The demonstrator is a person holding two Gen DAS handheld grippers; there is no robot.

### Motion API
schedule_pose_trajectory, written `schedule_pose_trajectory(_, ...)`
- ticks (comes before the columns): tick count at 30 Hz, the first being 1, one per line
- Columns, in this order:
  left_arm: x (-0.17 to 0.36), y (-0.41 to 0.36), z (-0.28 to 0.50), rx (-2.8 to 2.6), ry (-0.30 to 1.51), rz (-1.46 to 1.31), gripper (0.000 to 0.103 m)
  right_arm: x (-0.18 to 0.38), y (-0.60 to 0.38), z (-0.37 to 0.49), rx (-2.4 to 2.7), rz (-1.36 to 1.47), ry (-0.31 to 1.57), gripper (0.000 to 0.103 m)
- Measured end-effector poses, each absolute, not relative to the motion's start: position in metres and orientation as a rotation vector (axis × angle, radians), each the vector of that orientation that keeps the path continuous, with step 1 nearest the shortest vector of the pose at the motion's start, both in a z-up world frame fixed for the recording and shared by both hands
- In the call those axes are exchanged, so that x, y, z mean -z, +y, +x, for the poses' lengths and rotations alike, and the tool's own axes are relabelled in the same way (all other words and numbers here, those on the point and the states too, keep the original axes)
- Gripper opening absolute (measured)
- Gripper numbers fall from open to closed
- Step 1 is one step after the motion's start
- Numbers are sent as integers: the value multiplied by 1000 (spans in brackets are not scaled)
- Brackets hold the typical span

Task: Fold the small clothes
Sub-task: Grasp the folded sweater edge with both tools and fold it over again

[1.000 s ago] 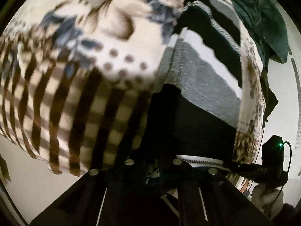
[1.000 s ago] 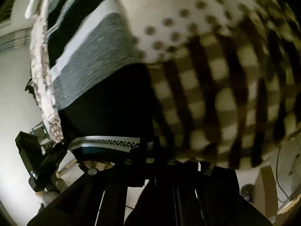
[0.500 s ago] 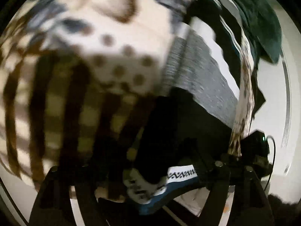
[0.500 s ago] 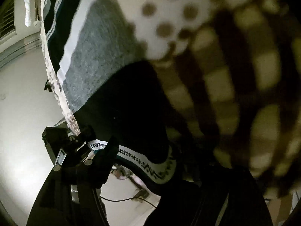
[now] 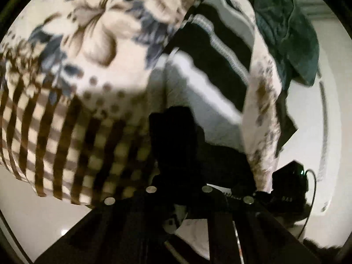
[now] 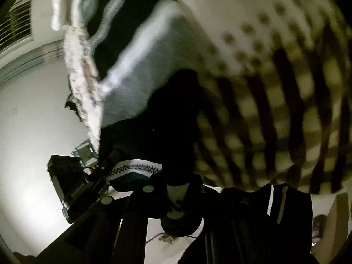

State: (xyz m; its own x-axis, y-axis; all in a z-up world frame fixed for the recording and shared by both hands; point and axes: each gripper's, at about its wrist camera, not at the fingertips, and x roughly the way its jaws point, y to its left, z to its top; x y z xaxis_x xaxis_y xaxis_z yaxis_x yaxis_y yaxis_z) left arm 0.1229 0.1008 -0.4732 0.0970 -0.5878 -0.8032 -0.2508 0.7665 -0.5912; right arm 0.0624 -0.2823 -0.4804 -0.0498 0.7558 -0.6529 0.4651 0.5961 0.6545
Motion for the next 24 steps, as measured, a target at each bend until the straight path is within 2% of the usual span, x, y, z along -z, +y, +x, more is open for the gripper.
schedule_pose_trajectory(5,453,101,179,308,1414,-868,7,425,-287,120,-355,1001,1563,9)
schedule_pose_trajectory(12,430,97,321,347,1305,-935,7,385,-291,267,-354,880,1401,9)
schedule_pose_trajectory(19,438,98,468,333,1293,-940,7,402,-303,418,-279,902,1341,8)
schedule_pose_trajectory(24,473,91,541,319,1334,-958,8,437,-296,510,-209,950,1351,9)
